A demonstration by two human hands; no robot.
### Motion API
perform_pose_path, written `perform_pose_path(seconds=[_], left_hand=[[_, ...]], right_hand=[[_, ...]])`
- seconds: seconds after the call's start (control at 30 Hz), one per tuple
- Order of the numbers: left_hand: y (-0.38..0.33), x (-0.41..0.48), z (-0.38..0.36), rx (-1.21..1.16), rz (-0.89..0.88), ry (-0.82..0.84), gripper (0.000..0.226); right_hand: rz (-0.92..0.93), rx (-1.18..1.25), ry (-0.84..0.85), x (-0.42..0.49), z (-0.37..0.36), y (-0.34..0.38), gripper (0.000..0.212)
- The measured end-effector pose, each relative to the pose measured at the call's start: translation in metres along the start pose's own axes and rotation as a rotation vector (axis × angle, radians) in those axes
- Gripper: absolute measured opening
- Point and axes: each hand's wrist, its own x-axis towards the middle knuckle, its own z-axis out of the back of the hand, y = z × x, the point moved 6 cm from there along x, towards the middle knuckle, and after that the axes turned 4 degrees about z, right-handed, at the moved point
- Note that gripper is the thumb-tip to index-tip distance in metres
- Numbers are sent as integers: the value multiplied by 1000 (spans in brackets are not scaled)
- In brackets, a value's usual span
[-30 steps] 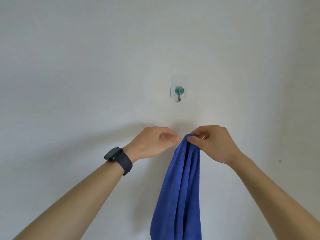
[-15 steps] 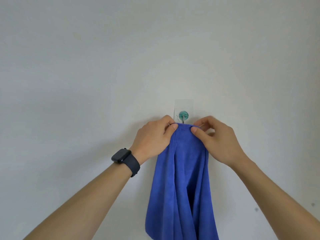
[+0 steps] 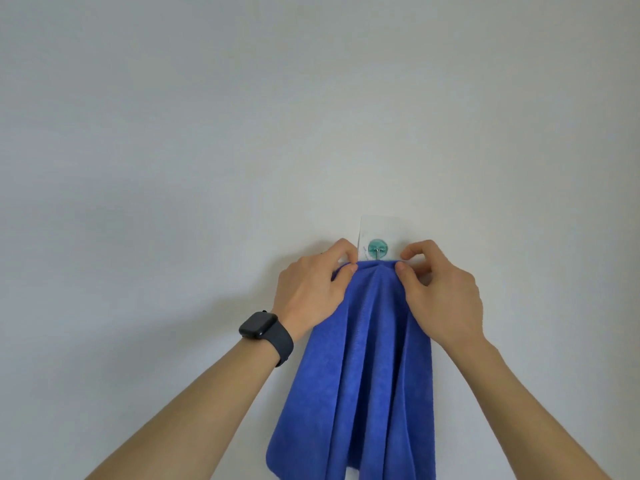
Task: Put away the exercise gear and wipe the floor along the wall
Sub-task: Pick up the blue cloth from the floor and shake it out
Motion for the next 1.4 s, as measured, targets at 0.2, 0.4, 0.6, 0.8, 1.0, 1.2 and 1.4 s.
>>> perform_pose_path(seconds=[0.2, 0.4, 0.6, 0.8, 1.0, 1.2, 1.4], left_hand=[[16, -25, -22, -289, 146, 51, 8], [12, -58, -41, -257, 127, 11, 25], [20, -119, -60, -103, 26, 21, 41], [55, -168, -83, -46, 49, 132, 49], [57, -181, -83, -39, 60, 175, 50], [70, -227, -82, 14, -25, 264, 46], [126, -355, -74, 177, 127, 339, 36]], right_hand=[[43, -7, -31, -33, -18, -10, 17], [86, 5, 86, -71, -39, -18, 49], [75, 71, 60, -119, -48, -27, 46], [-25, 104, 232, -181, -73, -44, 60], [-93, 64, 317, -216, -91, -48, 75], [-88, -3, 357, -267, -85, -44, 66], [-131, -26, 420, -367, -85, -49, 26]])
